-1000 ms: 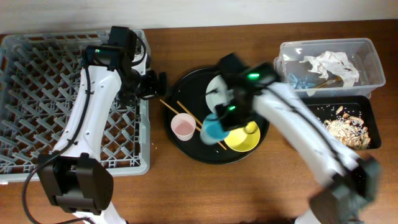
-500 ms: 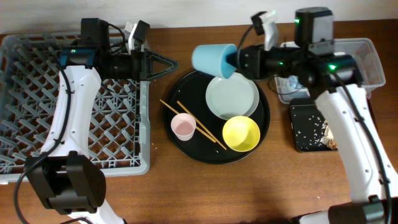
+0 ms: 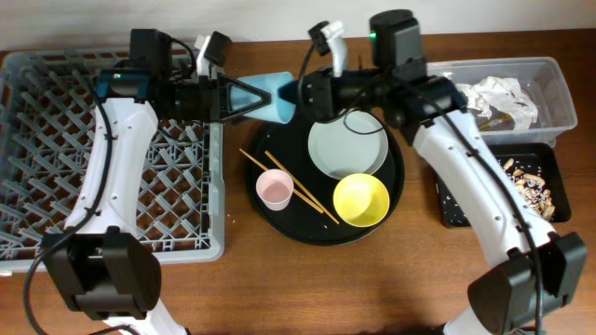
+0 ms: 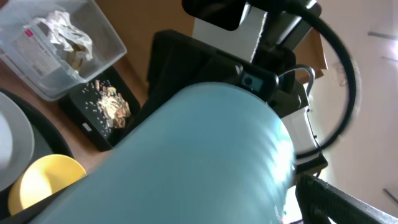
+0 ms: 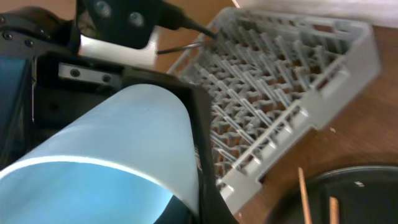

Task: Sort waste into correct bins and load items into the dishwasher rack
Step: 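Hand the blue cup from the right gripper to the left gripper, then lower the blue cup upside down into the rack with the left gripper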

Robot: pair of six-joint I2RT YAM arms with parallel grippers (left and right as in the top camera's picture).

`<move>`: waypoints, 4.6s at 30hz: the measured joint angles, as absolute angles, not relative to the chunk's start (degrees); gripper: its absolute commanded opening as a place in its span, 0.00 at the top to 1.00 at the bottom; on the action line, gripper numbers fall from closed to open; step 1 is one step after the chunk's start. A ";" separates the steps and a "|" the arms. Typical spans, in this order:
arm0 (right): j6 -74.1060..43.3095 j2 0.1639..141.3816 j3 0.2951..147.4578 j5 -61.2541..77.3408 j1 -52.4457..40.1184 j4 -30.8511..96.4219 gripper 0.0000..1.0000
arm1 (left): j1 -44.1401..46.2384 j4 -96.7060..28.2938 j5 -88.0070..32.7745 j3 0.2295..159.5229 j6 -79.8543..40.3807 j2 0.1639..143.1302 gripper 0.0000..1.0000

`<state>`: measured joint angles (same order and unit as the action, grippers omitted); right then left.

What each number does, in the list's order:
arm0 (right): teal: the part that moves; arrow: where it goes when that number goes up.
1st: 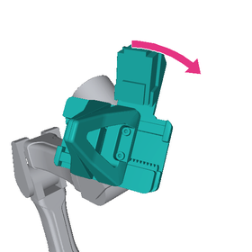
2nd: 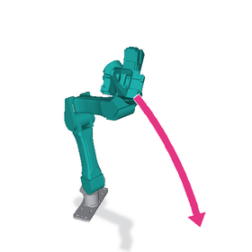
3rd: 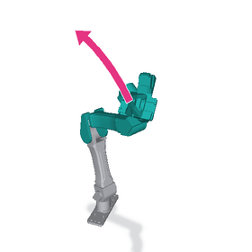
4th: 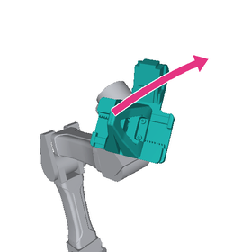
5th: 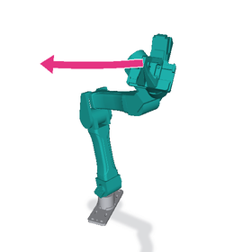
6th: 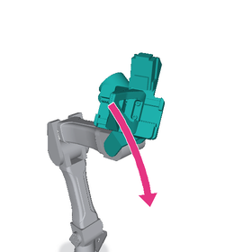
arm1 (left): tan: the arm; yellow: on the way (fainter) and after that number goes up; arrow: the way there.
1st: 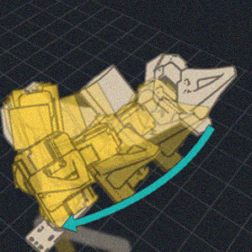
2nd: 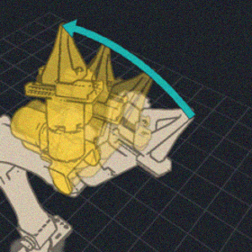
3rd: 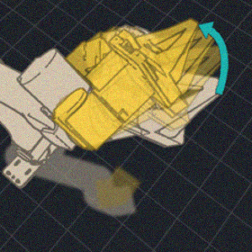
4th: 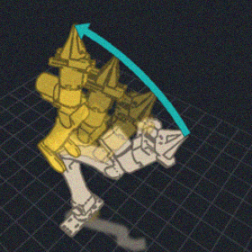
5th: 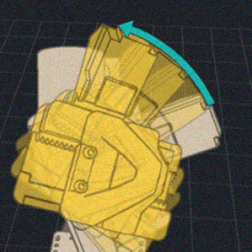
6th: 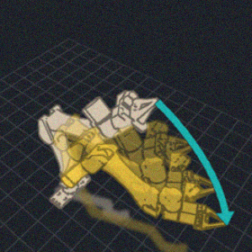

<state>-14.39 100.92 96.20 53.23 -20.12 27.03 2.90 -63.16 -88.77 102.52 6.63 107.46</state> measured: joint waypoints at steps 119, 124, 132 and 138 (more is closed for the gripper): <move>-17.50 104.03 96.53 26.37 -3.09 57.04 0.01 | 0.64 -76.36 1.93 78.72 -16.16 101.21 0.43; -17.52 104.03 96.53 25.93 -3.09 57.04 0.02 | 0.64 -74.76 1.76 77.28 -16.34 101.21 0.37; -17.54 104.03 96.53 25.89 -3.09 57.04 0.02 | 0.47 -75.05 1.96 76.93 -16.78 101.14 0.01; -17.54 104.03 96.53 25.89 -3.09 57.45 0.02 | 0.47 -74.70 1.96 77.14 -16.78 101.12 0.01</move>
<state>-17.54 104.03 96.53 25.89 -3.09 57.45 0.47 -74.70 1.96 77.14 -16.78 101.12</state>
